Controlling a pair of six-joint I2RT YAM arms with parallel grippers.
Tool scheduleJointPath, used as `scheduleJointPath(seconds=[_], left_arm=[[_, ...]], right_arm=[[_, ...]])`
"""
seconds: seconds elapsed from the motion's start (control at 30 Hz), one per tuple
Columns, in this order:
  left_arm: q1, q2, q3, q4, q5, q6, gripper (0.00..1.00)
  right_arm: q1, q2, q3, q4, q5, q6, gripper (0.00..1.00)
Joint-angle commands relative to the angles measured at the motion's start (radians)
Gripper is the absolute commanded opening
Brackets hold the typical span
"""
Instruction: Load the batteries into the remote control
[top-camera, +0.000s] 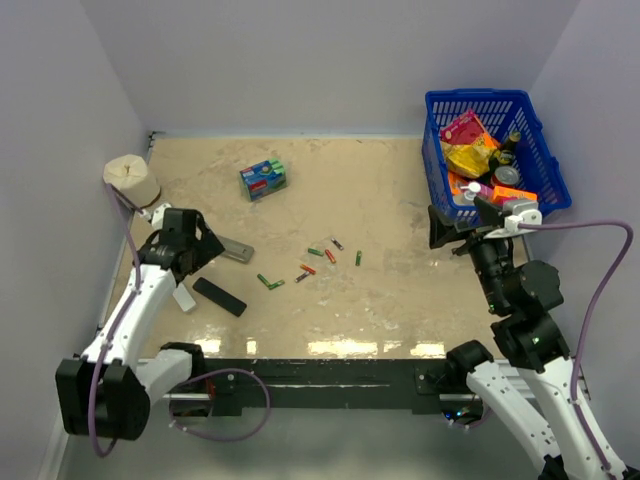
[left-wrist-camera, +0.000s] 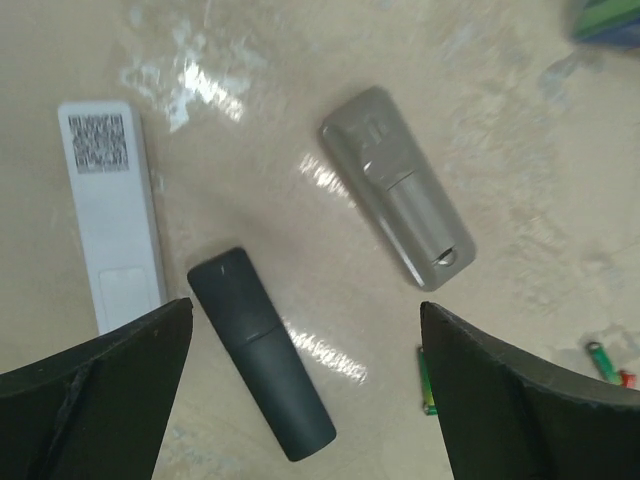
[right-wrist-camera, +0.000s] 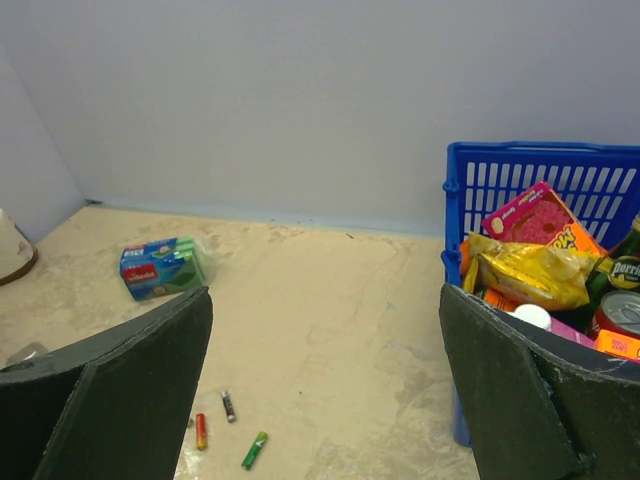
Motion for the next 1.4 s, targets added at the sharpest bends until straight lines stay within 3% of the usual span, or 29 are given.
scheduleJointPath(seconds=[0.0,0.37,0.67,1.07,1.37], left_arm=[[-0.004,0.095,0.031,-0.136,0.039,-0.111,1.0],[-0.006,0.158,-0.021,-0.098,0.072,-0.178,0.96],[-0.012,0.187,-0.09,-0.061,0.057,-0.236,0.84],[-0.075,0.239,-0.164,0.0,0.066,-0.279,0.75],[-0.206,0.25,-0.198,-0.029,0.065,-0.378,0.72]], right_arm=[[0.004,-0.001,-0.009,0.027,-0.041,0.027,0.98],[0.004,-0.013,-0.04,0.037,-0.051,0.044,0.98],[0.004,-0.019,-0.049,0.028,-0.044,0.052,0.98],[0.004,-0.012,-0.049,0.028,-0.057,0.061,0.98],[0.004,-0.01,-0.049,0.027,-0.064,0.067,0.98]])
